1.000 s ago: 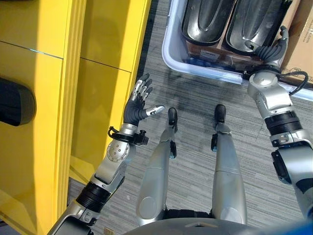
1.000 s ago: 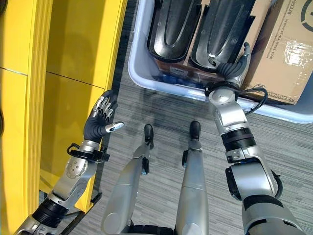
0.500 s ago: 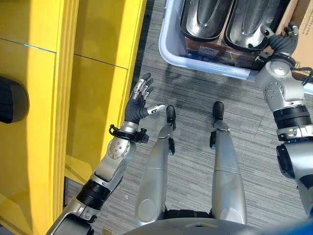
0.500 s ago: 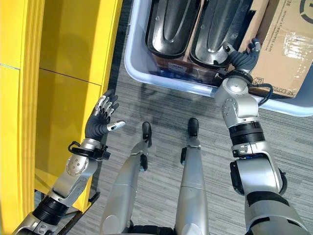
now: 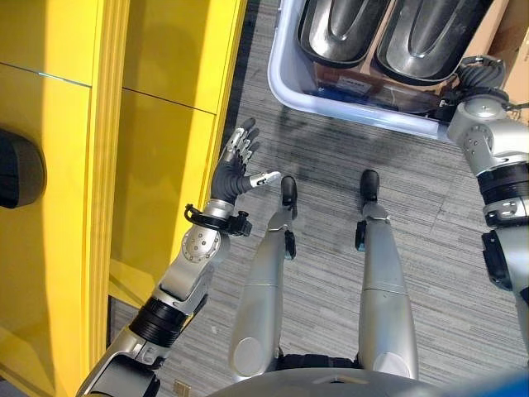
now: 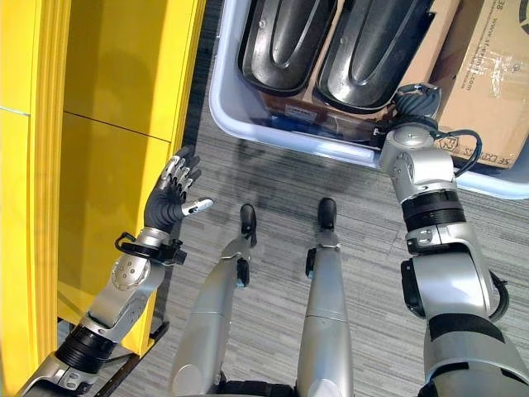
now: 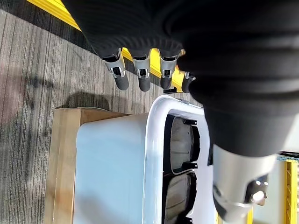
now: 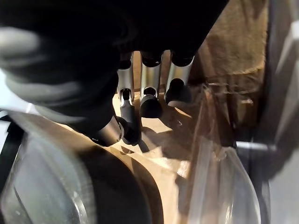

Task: Move parts from the plastic box to the shelf.

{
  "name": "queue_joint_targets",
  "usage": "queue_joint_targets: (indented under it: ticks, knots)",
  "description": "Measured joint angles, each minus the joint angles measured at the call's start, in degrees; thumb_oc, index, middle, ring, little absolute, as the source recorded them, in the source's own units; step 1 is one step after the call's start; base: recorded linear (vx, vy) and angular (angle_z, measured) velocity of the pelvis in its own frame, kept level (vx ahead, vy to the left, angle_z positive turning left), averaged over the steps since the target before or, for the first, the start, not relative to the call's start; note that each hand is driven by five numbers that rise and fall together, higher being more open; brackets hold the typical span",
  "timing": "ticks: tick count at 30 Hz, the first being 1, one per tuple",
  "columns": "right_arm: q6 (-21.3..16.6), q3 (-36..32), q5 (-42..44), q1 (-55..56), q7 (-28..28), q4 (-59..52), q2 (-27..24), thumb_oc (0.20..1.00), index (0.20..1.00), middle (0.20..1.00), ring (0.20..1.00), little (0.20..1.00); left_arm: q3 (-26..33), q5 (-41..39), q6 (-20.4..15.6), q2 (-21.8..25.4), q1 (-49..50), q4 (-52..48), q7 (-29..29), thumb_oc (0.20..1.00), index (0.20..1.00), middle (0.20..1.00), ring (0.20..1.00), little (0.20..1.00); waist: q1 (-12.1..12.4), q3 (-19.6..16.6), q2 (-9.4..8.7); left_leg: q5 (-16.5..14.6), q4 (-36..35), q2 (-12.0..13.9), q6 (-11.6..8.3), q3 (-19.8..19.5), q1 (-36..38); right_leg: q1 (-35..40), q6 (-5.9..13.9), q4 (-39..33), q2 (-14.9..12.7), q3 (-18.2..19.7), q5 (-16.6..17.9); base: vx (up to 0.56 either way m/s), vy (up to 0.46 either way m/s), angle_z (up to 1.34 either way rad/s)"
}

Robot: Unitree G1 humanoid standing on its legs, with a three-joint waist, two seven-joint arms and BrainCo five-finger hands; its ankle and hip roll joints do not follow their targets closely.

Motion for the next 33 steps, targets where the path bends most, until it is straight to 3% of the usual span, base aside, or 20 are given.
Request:
queue_joint_targets:
  ticks: [4, 8, 9, 10, 11, 12, 16, 22, 27, 33]
  knots:
    - [2.3, 2.5, -3.0, -2.5, 1.6, 2.7, -1.1, 0.200, 0.200, 0.200, 0.200, 0.200, 0.0, 0.0, 0.1, 0.4, 0.0, 0.1, 0.2, 1.000, 1.000, 1.000, 1.000, 1.000, 0.3, -0.1, 0.10, -0.1, 0.6, 0.0, 0.07, 0.0, -0.3, -0.1, 0.08, 0.0, -0.3, 0.0, 0.0, 0.00, 0.000, 0.00]
    - [2.4, 3.0, -3.0, -3.1, 0.3, 3.3, -1.0, 0.200, 0.200, 0.200, 0.200, 0.200, 0.0, 0.0, 0.1, 0.4, 0.0, 0.1, 0.1, 1.000, 1.000, 1.000, 1.000, 1.000, 0.3, -0.6, 0.78, -0.3, 0.8, -0.1, -0.10, -0.4, -1.0, -0.2, 0.15, -0.1, -0.2, 0.0, 0.1, 0.00, 0.000, 0.03]
    - [2.2, 3.0, -2.4, -3.1, -0.5, 3.4, -1.0, 0.426, 0.426, 0.426, 0.426, 0.426, 0.1, 0.0, 0.1, 0.4, 0.0, 0.1, 0.1, 1.000, 1.000, 1.000, 1.000, 1.000, 0.3, -0.6, 0.84, -0.3, 0.8, -0.1, -0.10, -0.5, -1.0, -0.2, 0.23, -0.2, -0.3, 0.0, 0.1, 0.00, 0.000, 0.00]
    - [2.0, 2.9, -1.6, -3.1, -1.2, 3.6, -0.9, 0.598, 0.598, 0.598, 0.598, 0.598, 0.1, 0.0, 0.1, 0.4, 0.0, 0.1, 0.1, 1.000, 1.000, 1.000, 1.000, 1.000, 0.3, -0.6, 0.86, -0.3, 0.9, -0.1, -0.10, -0.6, -1.0, -0.2, 0.27, -0.2, -0.3, 0.0, 0.2, 0.00, 0.000, 0.00]
    - [1.3, 2.5, -0.1, -3.0, -1.8, 3.9, -0.9, 0.903, 0.903, 0.903, 0.903, 0.903, 0.2, 0.0, 0.2, 0.4, 0.0, 0.1, 0.1, 1.000, 1.000, 1.000, 1.000, 1.000, 0.3, -0.6, 0.85, -0.2, 1.0, -0.1, -0.09, -0.7, -1.0, -0.2, 0.27, -0.2, -0.3, 0.0, 0.2, 0.00, 0.000, 0.00]
    - [0.3, 1.7, 1.2, -2.9, -2.5, 4.6, -0.7, 1.000, 1.000, 1.000, 1.000, 1.000, 0.3, 0.0, 0.3, 0.4, 0.0, 0.1, 0.1, 1.000, 1.000, 1.000, 1.000, 1.000, 0.4, -0.7, 0.85, -0.2, 1.2, -0.2, -0.06, -0.8, -1.1, -0.2, 0.27, -0.2, -0.3, 0.0, 0.2, 0.00, 0.000, 0.00]
    - [-2.8, 0.9, 5.6, -2.6, -4.1, 5.7, -0.5, 1.000, 1.000, 1.000, 1.000, 1.000, 0.3, 0.0, 0.8, 0.4, 0.0, 0.1, 0.0, 1.000, 1.000, 1.000, 1.000, 1.000, 0.4, -0.6, 0.85, -0.3, 1.7, -0.1, 0.19, -0.8, -1.2, -0.2, 0.28, -0.2, -0.2, 0.0, 0.2, 0.00, 0.000, 0.00]
    - [-13.8, -6.4, 20.8, 1.8, -9.4, 3.0, 2.5, 1.000, 1.000, 1.000, 1.000, 1.000, 0.3, -0.1, 1.3, 0.4, -0.5, 0.1, 0.2, 1.000, 1.000, 1.000, 1.000, 1.000, 0.0, -0.6, 0.85, -0.5, 1.7, -0.1, 0.24, -0.6, -0.8, 0.2, 0.29, -0.3, -0.2, 0.1, 0.2, 0.01, 0.025, -0.01]
    - [-20.5, -8.3, 24.6, 4.4, -10.6, 0.7, 6.6, 1.000, 1.000, 1.000, 1.000, 1.000, 0.0, -0.1, 1.2, 0.1, -1.6, 1.0, 0.3, 1.000, 1.000, 1.000, 1.000, 1.000, -0.6, -0.6, 0.85, -0.7, 1.7, -0.1, 0.49, 0.3, 0.0, 0.5, 0.37, -0.2, 0.2, 0.9, 0.3, 0.00, 0.014, -0.04]
    - [-22.3, -8.6, 24.3, 6.4, -11.5, -4.5, 9.4, 1.000, 1.000, 1.000, 1.000, 1.000, -0.3, -0.1, 1.2, -0.7, -2.0, 1.0, 0.6, 1.000, 1.000, 1.000, 1.000, 1.000, -0.7, -0.6, 0.85, -0.8, 1.7, -0.1, 0.43, 0.4, 0.1, 0.5, 0.41, -0.2, 0.4, 1.0, 0.3, 0.00, 0.009, -0.01]
